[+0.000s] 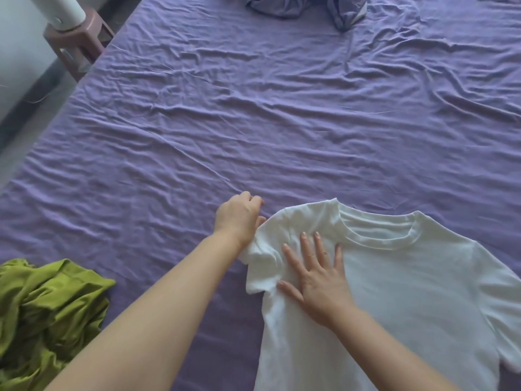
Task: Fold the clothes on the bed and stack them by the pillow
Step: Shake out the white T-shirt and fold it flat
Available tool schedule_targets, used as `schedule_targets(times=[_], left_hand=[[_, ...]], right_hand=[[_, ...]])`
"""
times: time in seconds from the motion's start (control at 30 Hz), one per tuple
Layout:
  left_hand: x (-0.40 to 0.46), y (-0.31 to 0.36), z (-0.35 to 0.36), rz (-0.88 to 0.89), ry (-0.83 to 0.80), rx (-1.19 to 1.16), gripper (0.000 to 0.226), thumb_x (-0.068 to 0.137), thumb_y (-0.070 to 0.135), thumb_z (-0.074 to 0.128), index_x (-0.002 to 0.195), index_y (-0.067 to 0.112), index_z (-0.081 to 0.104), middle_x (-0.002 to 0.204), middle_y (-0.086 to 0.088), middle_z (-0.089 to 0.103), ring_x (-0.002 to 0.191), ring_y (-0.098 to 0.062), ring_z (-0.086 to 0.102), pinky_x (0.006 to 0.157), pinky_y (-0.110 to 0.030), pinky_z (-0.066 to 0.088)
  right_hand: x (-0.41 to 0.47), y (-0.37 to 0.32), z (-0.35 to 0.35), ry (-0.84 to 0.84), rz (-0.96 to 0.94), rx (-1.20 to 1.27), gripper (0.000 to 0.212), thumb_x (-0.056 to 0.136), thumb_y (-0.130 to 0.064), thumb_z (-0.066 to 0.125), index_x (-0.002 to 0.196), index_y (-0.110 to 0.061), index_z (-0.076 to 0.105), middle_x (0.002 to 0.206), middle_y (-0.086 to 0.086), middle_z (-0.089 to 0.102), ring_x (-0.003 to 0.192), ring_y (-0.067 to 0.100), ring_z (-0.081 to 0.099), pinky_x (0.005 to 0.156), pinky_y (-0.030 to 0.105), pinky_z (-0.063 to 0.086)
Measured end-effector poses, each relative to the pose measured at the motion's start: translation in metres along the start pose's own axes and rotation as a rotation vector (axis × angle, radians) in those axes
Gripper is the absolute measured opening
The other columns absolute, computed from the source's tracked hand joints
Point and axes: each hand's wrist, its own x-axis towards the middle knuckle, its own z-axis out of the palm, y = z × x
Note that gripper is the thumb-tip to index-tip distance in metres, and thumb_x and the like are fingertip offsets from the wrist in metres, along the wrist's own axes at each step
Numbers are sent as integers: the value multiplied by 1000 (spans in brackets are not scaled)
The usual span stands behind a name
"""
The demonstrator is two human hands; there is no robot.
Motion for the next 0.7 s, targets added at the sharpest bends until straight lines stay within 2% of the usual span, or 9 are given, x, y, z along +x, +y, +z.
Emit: schedule_targets(times=[0.07, 0.17, 0.23, 0.33, 0.43, 0.5, 0.57, 0.67, 0.7], left_hand=[[-12, 4, 16, -1, 66, -1, 45, 92, 39, 51, 134, 22, 44, 127, -4, 47, 117, -24, 43, 93, -35, 34], [-48, 17, 37, -30, 91, -34, 52, 93, 35, 48, 142, 26, 33, 149, -6, 29, 139, -25, 23, 112, -40, 17], [-78, 29, 46, 24, 118, 22, 59, 90, 34, 56, 144, 22, 36, 153, -11, 27, 143, -30, 20, 115, -50, 15], [-120, 48, 61, 259, 121, 100, 56, 81, 39, 64, 133, 23, 53, 142, -11, 48, 133, -33, 41, 106, -60, 31], [-149, 57, 77, 467, -3, 205, 52, 89, 50, 39, 135, 29, 51, 143, -5, 47, 136, -29, 37, 105, -54, 21], [-157, 56, 87, 411, -79, 237, 63, 86, 61, 32, 138, 30, 46, 147, -8, 41, 141, -31, 24, 105, -52, 18], [-157, 55, 87, 266, -119, 198, 76, 81, 72, 27, 144, 29, 35, 151, -13, 29, 144, -33, 15, 108, -52, 12], [-156, 60, 94, 130, -168, 244, 87, 74, 80, 1, 146, 33, -13, 154, -12, -19, 142, -33, -20, 110, -52, -22], [-157, 69, 95, 77, -176, 244, 86, 72, 78, -6, 143, 32, -19, 153, -13, -24, 141, -32, -24, 106, -51, -27]], right_hand=[[12, -4, 2, -7, 15, -48, 77, 73, -79, -4, 141, -45, -18, 155, 3, -23, 136, 29, -34, 99, 60, -27], [16, -7, 3, 5, 33, -50, 77, 74, -79, -1, 142, -45, -16, 151, -1, -25, 141, 29, -25, 99, 60, -27], [4, -5, 3, 56, 17, -21, 75, 79, -75, 6, 145, -41, -6, 157, 3, -6, 144, 31, -10, 107, 59, -17], [-37, 10, 6, 86, -7, 21, 66, 89, -64, 16, 143, -30, 32, 149, 10, 35, 143, 30, 16, 109, 58, 12], [-86, 44, 19, 104, 25, 5, 62, 94, -60, 10, 140, -28, 36, 147, 9, 38, 145, 24, -3, 108, 56, 14], [-116, 71, 25, 134, 100, -19, 61, 94, -60, 8, 139, -29, 33, 144, 10, 42, 145, 20, -10, 109, 54, 12], [-144, 93, 26, 143, 192, -15, 61, 93, -61, 6, 138, -28, 32, 142, 12, 45, 145, 17, -12, 110, 50, 7], [-176, 111, 27, 154, 257, 34, 63, 93, -60, 5, 137, -26, 35, 140, 13, 47, 144, 13, -14, 110, 44, 4], [-184, 113, 27, 154, 253, 41, 64, 94, -59, 4, 137, -25, 37, 140, 13, 46, 144, 13, -13, 110, 42, 4]])
